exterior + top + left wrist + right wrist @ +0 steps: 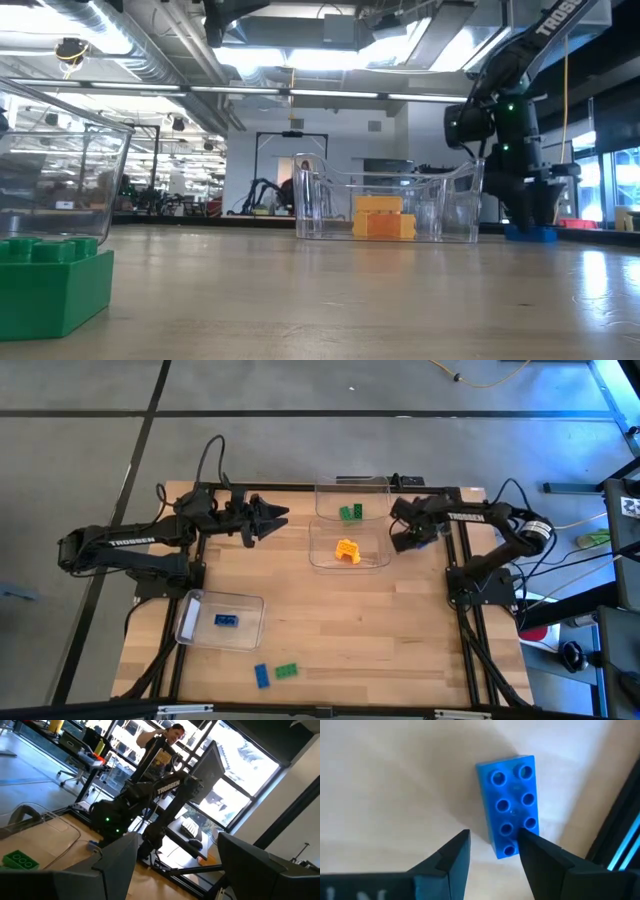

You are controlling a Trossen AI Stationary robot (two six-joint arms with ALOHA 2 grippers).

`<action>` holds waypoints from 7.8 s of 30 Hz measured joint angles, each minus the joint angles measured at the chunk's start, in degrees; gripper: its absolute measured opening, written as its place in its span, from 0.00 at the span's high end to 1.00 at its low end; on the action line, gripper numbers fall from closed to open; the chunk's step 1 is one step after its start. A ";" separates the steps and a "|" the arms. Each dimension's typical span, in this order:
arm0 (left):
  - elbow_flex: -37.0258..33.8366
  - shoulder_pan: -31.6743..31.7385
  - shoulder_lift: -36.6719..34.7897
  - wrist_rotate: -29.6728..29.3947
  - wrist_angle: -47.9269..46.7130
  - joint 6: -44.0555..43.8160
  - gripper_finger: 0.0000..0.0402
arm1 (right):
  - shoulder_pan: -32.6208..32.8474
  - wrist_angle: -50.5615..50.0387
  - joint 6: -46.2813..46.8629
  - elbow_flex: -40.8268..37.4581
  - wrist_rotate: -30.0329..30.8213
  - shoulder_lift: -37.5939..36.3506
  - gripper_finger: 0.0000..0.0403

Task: Sort & place blocks by color
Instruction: Put the top blue game piece into the bottom bottom transparent bin

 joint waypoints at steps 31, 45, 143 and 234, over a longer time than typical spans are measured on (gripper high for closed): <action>0.00 -0.01 0.00 0.73 -0.02 -0.48 0.34 | 16.17 -11.98 -1.67 -0.17 -1.66 -16.14 0.30; 0.00 -0.01 0.00 -0.56 -0.01 -2.11 0.34 | 12.57 -7.74 -13.84 -0.11 -3.32 -16.17 0.16; 0.00 -0.02 0.00 -0.82 0.00 -3.10 0.34 | 5.41 11.56 -0.41 -16.15 -2.97 -16.24 0.63; 0.01 -0.02 0.07 -2.55 -0.01 -0.45 0.34 | 12.93 18.14 -10.98 16.96 6.04 -31.62 0.64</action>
